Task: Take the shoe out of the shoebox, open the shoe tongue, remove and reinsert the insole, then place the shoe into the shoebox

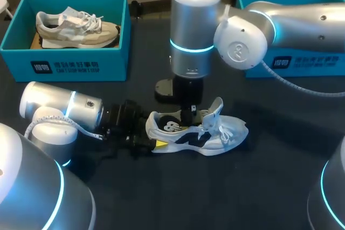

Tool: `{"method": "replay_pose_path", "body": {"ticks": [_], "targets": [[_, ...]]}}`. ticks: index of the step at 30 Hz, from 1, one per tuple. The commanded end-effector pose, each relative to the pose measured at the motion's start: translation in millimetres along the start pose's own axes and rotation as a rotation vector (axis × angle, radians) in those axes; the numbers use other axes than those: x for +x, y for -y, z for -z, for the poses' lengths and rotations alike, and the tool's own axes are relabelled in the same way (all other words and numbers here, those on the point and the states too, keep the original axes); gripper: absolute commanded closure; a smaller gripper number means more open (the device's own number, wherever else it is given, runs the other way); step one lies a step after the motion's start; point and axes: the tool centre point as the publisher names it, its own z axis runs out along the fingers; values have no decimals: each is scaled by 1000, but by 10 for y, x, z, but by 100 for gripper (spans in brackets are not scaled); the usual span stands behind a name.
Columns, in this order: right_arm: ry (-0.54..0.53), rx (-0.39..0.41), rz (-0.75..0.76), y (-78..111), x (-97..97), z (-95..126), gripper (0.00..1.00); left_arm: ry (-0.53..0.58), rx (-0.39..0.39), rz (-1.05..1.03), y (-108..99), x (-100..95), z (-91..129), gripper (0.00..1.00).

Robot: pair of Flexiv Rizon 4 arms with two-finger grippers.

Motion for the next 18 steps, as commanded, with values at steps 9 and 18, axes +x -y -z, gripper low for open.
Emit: {"method": "replay_pose_path", "body": {"ticks": [9,18], "targets": [[21,-40,1,95,5,134,100,3,-1,0,-29,-5,-17,100],[32,-76,20,13,-48,291,100,3,-1,0,-29,-5,-17,100]]}}
